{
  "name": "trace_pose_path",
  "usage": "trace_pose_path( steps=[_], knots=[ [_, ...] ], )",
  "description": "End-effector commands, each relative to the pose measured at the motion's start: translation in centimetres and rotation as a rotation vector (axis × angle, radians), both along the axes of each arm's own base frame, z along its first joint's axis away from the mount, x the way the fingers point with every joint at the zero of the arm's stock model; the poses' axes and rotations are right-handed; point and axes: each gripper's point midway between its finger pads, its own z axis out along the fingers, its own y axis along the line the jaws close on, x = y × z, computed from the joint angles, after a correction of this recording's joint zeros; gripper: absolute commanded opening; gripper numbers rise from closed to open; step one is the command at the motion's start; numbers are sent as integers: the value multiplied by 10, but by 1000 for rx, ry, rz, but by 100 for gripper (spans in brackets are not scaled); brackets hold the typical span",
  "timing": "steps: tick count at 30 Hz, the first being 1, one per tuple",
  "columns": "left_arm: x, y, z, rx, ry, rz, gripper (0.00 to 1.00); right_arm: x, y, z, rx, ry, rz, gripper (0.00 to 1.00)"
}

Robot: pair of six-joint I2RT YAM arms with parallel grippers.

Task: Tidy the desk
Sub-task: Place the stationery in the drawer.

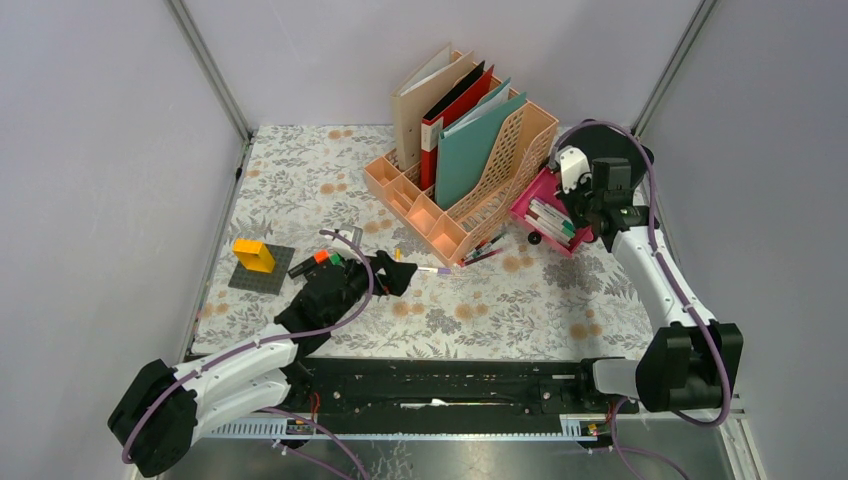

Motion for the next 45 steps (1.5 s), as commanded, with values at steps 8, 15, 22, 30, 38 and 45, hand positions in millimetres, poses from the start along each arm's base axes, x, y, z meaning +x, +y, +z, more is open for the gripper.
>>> trace_pose_path(
  steps=[8, 15, 22, 30, 38, 45],
  knots=[
    [1, 5, -1, -14, -11, 16, 99, 18, -35, -5, -109, -38, -167, 25],
    [0, 9, -2, -14, -11, 24, 99, 18, -37, -8, -121, -31, -170, 42],
    [1, 11, -6, -11, 9, 28, 99, 15, -24, -1, -52, -38, -120, 49],
    [4, 8, -22, 25, 81, 25, 99, 3, 8, 8, 58, -36, 40, 57],
    [12, 6, -43, 93, 179, 46, 99, -3, 22, 13, 110, -34, 108, 57],
    [22, 9, -66, 204, 302, 98, 94, -5, 25, 12, 117, -29, 128, 58]
  ],
)
